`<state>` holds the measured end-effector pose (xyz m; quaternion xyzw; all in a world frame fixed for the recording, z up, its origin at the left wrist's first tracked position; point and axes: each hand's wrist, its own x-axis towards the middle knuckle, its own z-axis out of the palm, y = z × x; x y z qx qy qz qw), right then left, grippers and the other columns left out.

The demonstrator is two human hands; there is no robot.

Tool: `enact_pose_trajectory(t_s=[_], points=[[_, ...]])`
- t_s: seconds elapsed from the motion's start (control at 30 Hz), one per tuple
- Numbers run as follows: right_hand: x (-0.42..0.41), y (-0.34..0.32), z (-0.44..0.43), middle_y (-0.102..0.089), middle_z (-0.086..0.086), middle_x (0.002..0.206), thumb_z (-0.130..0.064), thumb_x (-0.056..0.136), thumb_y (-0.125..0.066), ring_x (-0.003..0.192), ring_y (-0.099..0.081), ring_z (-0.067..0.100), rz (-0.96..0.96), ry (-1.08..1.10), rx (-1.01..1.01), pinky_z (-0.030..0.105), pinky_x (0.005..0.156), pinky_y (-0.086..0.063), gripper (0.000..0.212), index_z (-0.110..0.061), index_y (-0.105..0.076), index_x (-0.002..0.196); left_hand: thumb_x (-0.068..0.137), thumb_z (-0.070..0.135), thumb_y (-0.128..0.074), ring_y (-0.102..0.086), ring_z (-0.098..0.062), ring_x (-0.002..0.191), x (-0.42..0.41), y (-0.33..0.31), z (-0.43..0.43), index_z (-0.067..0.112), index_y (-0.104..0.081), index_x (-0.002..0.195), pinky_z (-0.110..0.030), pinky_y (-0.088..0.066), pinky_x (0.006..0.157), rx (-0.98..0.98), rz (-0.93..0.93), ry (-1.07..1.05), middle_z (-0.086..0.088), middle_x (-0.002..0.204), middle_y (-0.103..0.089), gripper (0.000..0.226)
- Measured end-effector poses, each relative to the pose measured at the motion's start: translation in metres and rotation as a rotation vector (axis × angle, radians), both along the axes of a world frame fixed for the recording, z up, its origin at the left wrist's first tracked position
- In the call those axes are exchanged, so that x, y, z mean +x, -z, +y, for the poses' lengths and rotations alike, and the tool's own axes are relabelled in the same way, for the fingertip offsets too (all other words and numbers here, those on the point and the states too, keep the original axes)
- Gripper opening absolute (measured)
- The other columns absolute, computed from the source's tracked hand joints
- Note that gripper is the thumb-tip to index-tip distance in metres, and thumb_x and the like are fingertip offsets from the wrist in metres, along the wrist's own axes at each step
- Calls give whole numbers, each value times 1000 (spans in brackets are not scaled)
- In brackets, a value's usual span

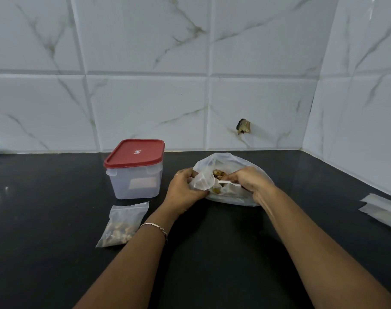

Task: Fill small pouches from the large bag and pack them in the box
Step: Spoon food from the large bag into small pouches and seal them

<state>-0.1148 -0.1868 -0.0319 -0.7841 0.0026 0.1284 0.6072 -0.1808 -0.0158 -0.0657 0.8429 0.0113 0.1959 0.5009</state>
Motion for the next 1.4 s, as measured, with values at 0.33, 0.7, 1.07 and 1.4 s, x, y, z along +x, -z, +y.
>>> enact_pose_trajectory(t_s=[0.33, 0.7, 1.07, 1.4], points=[[-3, 1, 1, -74, 15, 96, 1, 87, -60, 80, -67, 20, 67, -6, 180, 29, 79, -54, 16, -3, -75, 89, 62, 27, -84, -61, -18, 100, 4, 2, 2, 22, -62, 93, -40, -54, 89, -35, 35, -25, -4, 116, -59, 38], [-7, -7, -11, -77, 2, 87, -8, 84, -58, 66, -51, 9, -2, 26, 116, 19, 53, -40, 22, -12, -80, 83, 56, 37, -84, -62, -15, 98, 8, -1, 1, 34, -60, 87, -37, -55, 89, -23, 49, -72, -4, 118, -59, 39], [-9, -19, -24, -74, 3, 83, -6, 83, -55, 50, -34, 5, -56, -20, 161, 16, 33, -18, 25, -9, -79, 85, 68, 26, -82, -50, -14, 98, 9, 1, 2, 24, -54, 103, -24, -42, 82, 69, 114, -103, -4, 129, -39, 44], [-24, -32, -25, -71, 4, 77, -8, 83, -54, 49, -32, 5, -117, -126, 172, 15, 35, -18, 25, -8, -79, 87, 69, 36, -83, -51, -16, 104, 10, 0, -1, 25, -52, 111, -32, -49, 93, 57, 131, -78, -2, 127, -40, 53]])
